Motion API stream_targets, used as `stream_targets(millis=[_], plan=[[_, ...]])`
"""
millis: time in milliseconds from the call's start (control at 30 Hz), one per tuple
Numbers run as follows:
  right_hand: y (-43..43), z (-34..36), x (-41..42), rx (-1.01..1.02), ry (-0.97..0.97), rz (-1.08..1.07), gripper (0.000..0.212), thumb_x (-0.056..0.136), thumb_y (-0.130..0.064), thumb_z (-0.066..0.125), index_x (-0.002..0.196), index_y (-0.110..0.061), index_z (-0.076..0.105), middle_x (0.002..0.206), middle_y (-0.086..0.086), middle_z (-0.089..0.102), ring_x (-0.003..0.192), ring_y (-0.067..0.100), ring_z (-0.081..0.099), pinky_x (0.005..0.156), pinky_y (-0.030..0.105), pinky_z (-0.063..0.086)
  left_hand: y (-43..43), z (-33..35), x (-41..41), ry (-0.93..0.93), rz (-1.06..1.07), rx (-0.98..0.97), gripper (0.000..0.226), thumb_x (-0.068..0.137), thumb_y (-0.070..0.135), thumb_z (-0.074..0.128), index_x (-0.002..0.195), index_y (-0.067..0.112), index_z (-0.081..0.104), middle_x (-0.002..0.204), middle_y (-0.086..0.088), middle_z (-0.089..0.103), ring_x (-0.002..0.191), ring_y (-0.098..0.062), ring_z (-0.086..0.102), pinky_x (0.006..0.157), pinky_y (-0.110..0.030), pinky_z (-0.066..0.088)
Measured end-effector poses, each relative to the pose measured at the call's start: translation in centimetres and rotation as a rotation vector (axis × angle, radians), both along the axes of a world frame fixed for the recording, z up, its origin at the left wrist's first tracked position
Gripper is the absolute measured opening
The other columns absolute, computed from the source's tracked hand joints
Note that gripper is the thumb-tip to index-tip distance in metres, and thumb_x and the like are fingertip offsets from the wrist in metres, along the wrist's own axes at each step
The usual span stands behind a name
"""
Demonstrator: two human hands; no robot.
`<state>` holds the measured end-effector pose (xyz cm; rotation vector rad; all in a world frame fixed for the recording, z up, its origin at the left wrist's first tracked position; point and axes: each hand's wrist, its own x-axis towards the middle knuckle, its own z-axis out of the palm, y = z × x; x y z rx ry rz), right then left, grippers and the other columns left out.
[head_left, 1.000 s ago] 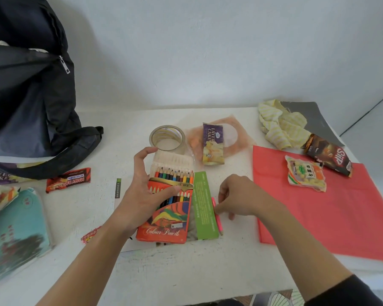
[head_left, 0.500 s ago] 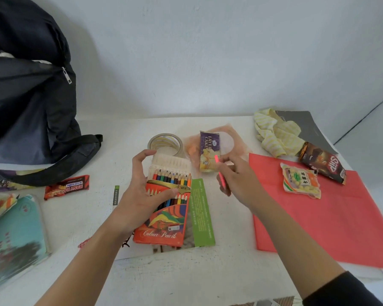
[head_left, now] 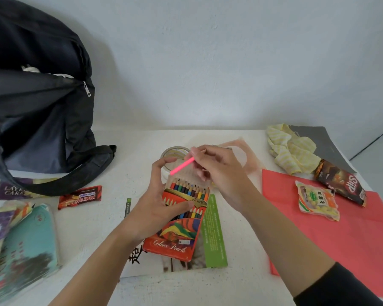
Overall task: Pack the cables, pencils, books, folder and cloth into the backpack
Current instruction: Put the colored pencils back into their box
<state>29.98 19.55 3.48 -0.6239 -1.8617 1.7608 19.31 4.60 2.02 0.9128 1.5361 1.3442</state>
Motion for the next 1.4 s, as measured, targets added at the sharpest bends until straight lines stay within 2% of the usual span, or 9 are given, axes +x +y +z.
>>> stream_targets(millis=[167, 300, 467, 633, 733, 833, 1033, 1200, 1400], plan=[[0.1, 0.8, -1.9, 0.111, -0.080, 0.039, 0.048, 0.105, -0.034, 0.054, 0.084, 0.009, 0.063, 0.067, 0.032, 0.052, 0.055, 0.029, 0.040, 0.055, 0.035, 0.036, 0.3, 0.1, -0.8, 0.073, -0.010, -0.011, 0.079, 0.092, 0.004, 0.073, 0.137, 0.046, 0.022, 0.101, -0.010, 0.077, 0.083, -0.030, 0.077, 0.075, -0.035, 0.063], [0.5, 1.1, -3.2, 0.216, -0.139, 0.047, 0.048, 0.103, -0.037, 0.057, 0.080, 0.003, 0.066, 0.053, -0.003, 0.057, 0.048, 0.014, 0.048, 0.058, 0.026, 0.045, 0.6, 0.3, -1.2, 0.058, -0.029, 0.016, 0.080, 0.093, 0.004, 0.073, 0.137, 0.047, 0.022, 0.104, -0.006, 0.077, 0.084, -0.029, 0.078, 0.076, -0.032, 0.062], [0.5, 1.5, -4.0, 0.176, -0.070, 0.009, 0.046, 0.098, -0.039, 0.065, 0.073, 0.000, 0.067, 0.054, 0.002, 0.058, 0.048, 0.014, 0.048, 0.057, 0.023, 0.044, 0.9, 0.3, -1.5, 0.087, -0.014, 0.041, 0.080, 0.092, 0.004, 0.074, 0.134, 0.050, 0.025, 0.104, -0.008, 0.075, 0.083, -0.030, 0.077, 0.081, -0.036, 0.062], [0.9, 1.2, -4.6, 0.139, -0.074, 0.006, 0.044, 0.097, -0.038, 0.067, 0.072, -0.002, 0.068, 0.051, -0.003, 0.060, 0.048, 0.018, 0.052, 0.057, 0.038, 0.051, 1.1, 0.3, -1.8, 0.044, -0.016, 0.054, 0.082, 0.092, 0.001, 0.073, 0.137, 0.046, 0.022, 0.101, -0.007, 0.076, 0.084, -0.029, 0.077, 0.079, -0.036, 0.063], [1.0, 0.6, -4.9, 0.194, -0.122, 0.059, 0.043, 0.097, -0.038, 0.067, 0.072, -0.002, 0.067, 0.055, 0.003, 0.061, 0.046, 0.014, 0.051, 0.054, 0.025, 0.045, 1.1, 0.5, -1.9, 0.016, -0.017, 0.026, 0.082, 0.093, 0.003, 0.072, 0.137, 0.048, 0.019, 0.100, -0.003, 0.077, 0.082, -0.027, 0.078, 0.072, -0.029, 0.061], [1.0, 0.1, -5.2, 0.276, -0.252, 0.121, 0.037, 0.096, -0.044, 0.067, 0.067, -0.021, 0.066, 0.057, -0.002, 0.061, 0.053, 0.010, 0.058, 0.057, 0.025, 0.046, 1.2, 0.4, -2.1, 0.006, -0.004, 0.018, 0.082, 0.093, 0.002, 0.071, 0.136, 0.047, 0.017, 0.101, 0.000, 0.076, 0.082, -0.026, 0.078, 0.068, -0.025, 0.060], [0.4, -0.5, -5.1, 0.490, -0.335, 0.163, 0.029, 0.086, -0.050, 0.075, 0.091, -0.023, 0.066, 0.079, -0.011, 0.053, 0.068, 0.005, 0.047, 0.070, 0.033, 0.046, 1.3, 0.1, -2.2, 0.033, 0.053, 0.047, 0.085, 0.089, -0.001, 0.074, 0.134, 0.051, 0.025, 0.103, -0.001, 0.075, 0.084, -0.025, 0.078, 0.072, -0.030, 0.062], [0.7, 0.8, -4.5, 0.227, -0.273, 0.128, 0.031, 0.092, -0.051, 0.068, 0.102, -0.021, 0.065, 0.099, 0.002, 0.065, 0.088, 0.021, 0.061, 0.081, 0.034, 0.054, 1.5, 0.3, -2.6, 0.022, 0.030, 0.055, 0.083, 0.091, 0.001, 0.073, 0.134, 0.052, 0.022, 0.102, -0.003, 0.077, 0.082, -0.028, 0.078, 0.072, -0.030, 0.062], [1.1, 0.6, -4.1, 0.180, -0.364, 0.180, 0.033, 0.083, -0.042, 0.082, 0.108, -0.030, 0.065, 0.104, -0.004, 0.066, 0.084, 0.002, 0.063, 0.084, 0.028, 0.056, 1.8, 0.2, -2.3, -0.001, 0.013, 0.088, 0.085, 0.090, -0.001, 0.073, 0.132, 0.055, 0.026, 0.121, -0.008, 0.070, 0.096, -0.027, 0.077, 0.076, -0.033, 0.062]])
